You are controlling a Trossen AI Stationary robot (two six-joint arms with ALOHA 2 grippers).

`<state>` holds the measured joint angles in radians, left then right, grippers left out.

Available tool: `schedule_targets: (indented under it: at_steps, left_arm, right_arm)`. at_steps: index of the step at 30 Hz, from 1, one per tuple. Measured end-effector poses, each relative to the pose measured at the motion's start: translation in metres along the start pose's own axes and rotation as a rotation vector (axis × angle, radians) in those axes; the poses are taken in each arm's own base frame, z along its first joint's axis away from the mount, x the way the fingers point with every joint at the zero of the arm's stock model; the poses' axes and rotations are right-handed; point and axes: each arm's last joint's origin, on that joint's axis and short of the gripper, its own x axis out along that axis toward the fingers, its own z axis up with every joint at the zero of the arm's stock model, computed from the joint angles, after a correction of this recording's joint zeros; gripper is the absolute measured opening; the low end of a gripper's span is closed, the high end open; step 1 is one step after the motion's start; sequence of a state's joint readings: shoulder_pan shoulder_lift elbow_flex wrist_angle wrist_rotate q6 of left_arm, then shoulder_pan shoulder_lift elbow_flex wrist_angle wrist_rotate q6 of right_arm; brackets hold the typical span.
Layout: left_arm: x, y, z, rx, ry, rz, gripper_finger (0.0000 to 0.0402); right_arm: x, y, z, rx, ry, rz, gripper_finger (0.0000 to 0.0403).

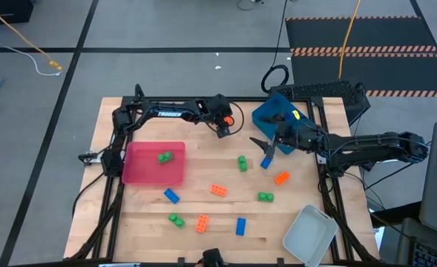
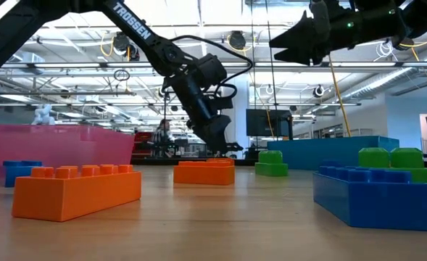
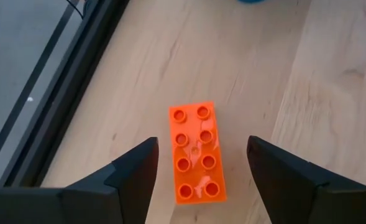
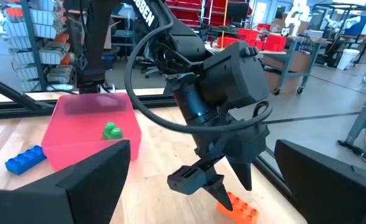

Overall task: Sort & place blocks by color
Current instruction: Put the orange game piece into the gray bin

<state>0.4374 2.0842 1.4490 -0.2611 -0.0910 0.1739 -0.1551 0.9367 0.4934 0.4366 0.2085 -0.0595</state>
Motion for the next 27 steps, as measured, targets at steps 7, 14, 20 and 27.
schedule_targets:
  at_steps: [7,14,20,27]
  left_arm:
    - [0.0000,-0.0001,-0.0007,0.005,0.007,-0.001,0.0245]
    - [0.0011,0.0004,-0.0019,0.008,0.015,-0.001,0.0245]
    - [0.0034,-0.0004,-0.0046,0.035,0.034,-0.008,0.0245]
    - [0.0033,-0.0015,-0.0052,0.031,0.035,-0.045,0.0241]
  right_arm:
    - [0.0001,0.0000,-0.0011,0.018,0.011,0.001,0.0393]
    - [0.0001,0.0000,-0.0015,0.018,0.015,0.001,0.0393]
    - [0.0001,0.0000,-0.0015,0.018,0.015,0.001,0.0393]
    - [0.0001,0.0001,-0.0015,0.018,0.015,0.001,0.0393]
